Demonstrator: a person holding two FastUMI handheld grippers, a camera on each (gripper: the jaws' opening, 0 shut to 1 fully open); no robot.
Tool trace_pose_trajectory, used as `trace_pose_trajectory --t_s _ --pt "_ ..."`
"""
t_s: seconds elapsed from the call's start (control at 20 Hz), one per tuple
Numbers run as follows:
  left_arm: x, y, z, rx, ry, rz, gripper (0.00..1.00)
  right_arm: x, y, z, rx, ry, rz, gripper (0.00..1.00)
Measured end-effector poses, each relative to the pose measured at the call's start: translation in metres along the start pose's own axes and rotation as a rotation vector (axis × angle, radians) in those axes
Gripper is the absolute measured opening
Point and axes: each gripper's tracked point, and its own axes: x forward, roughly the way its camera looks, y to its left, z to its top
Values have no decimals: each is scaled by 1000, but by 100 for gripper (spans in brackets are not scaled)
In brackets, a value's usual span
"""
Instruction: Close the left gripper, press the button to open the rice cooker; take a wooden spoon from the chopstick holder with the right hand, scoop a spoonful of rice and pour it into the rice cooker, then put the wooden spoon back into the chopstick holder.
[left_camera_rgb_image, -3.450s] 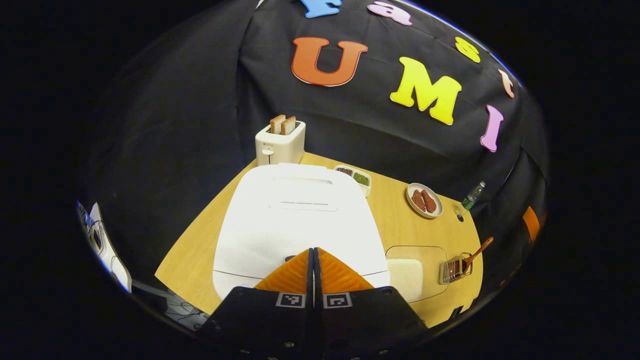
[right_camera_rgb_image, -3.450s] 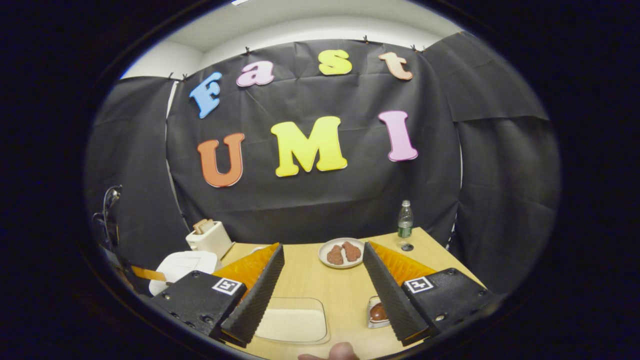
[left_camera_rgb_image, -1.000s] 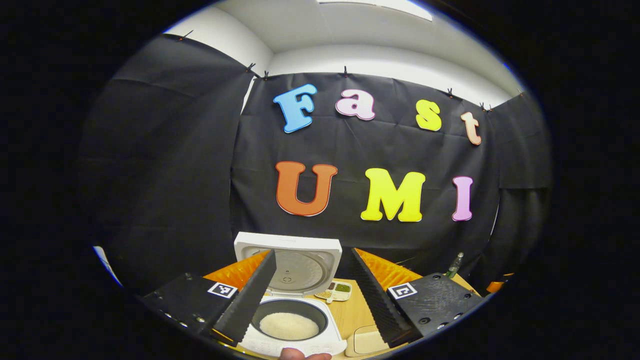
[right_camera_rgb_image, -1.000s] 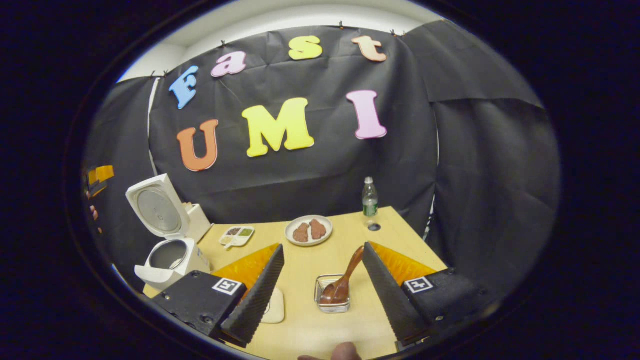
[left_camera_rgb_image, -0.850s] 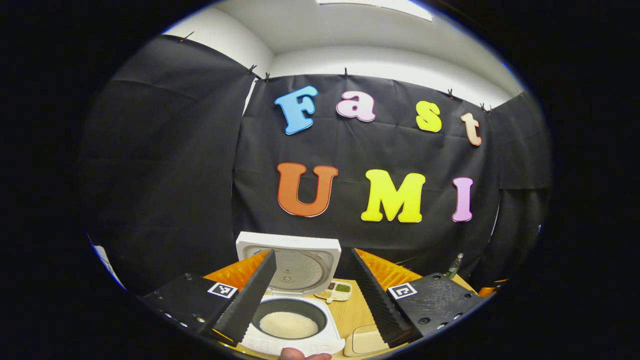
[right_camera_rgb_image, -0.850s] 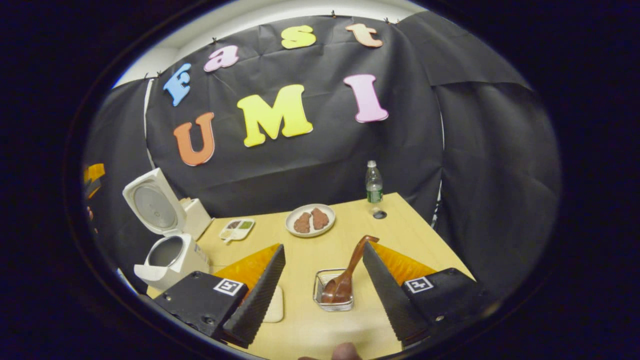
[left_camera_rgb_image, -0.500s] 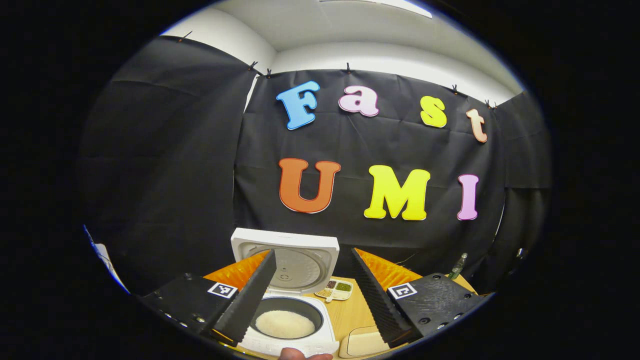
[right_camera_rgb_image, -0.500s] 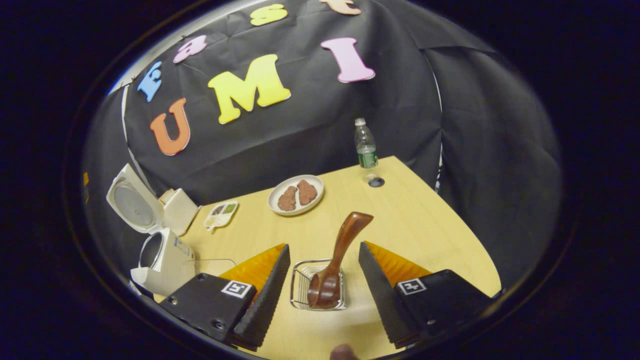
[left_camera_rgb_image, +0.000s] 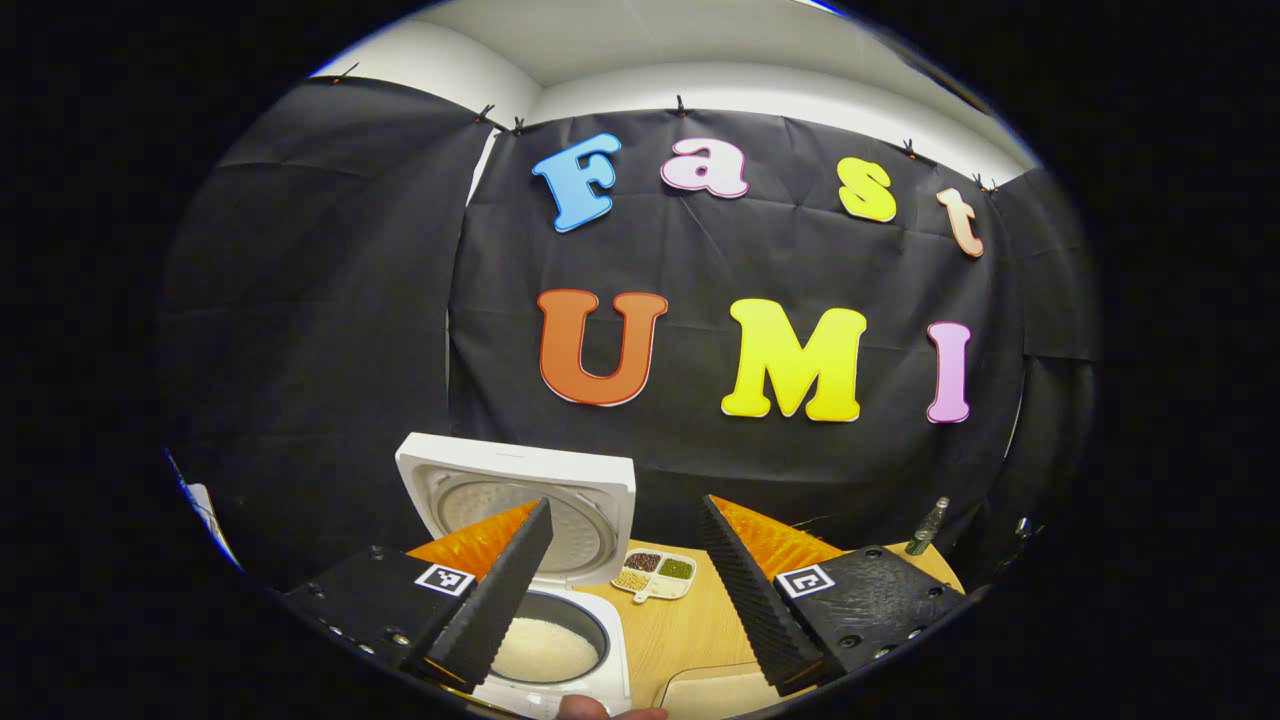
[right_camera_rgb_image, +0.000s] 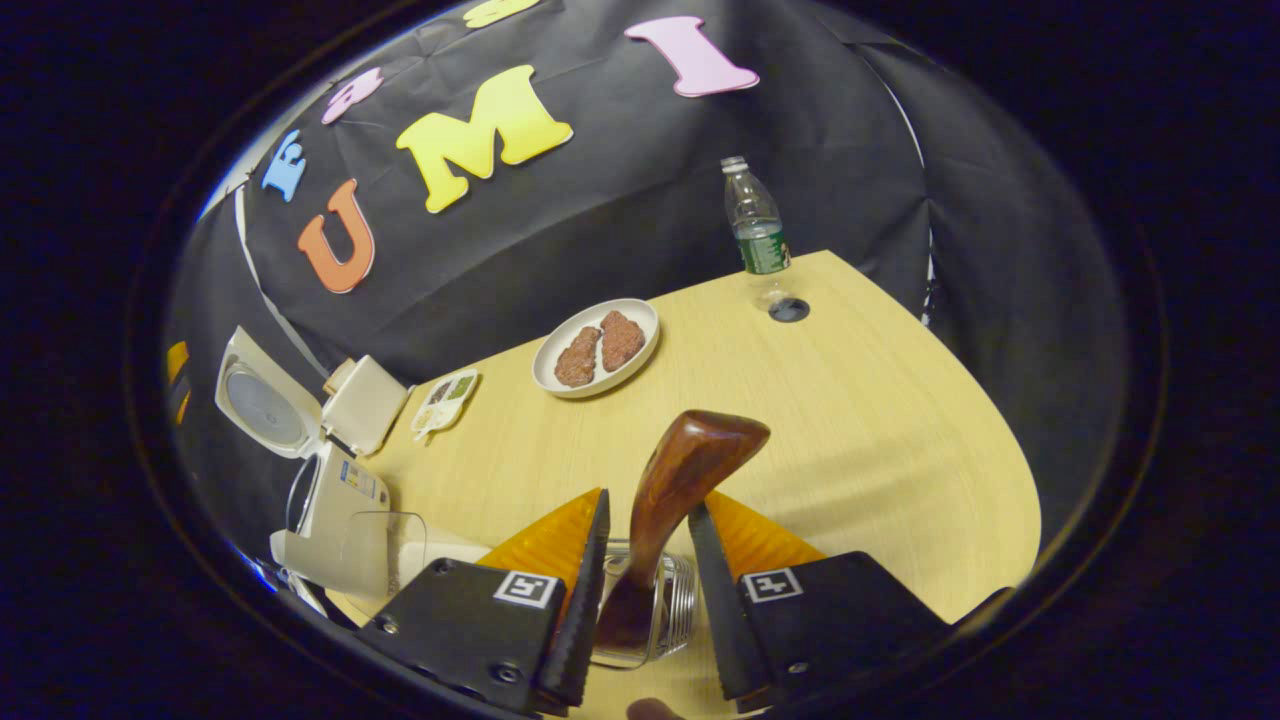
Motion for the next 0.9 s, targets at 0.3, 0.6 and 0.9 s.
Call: trace_pose_trajectory --t_s 0.3,0.6,0.9 --pt "-3 7 4 2 -4 -6 94 -8 7 3 15 -8 -3 26" --pt "-34 46 8 -16 -8 -11 94 -38 26 14 -19 -80 -70 21" --pt "-80 111 3 1 -15 3 94 -86 77 32 -152 -169 -119 17"
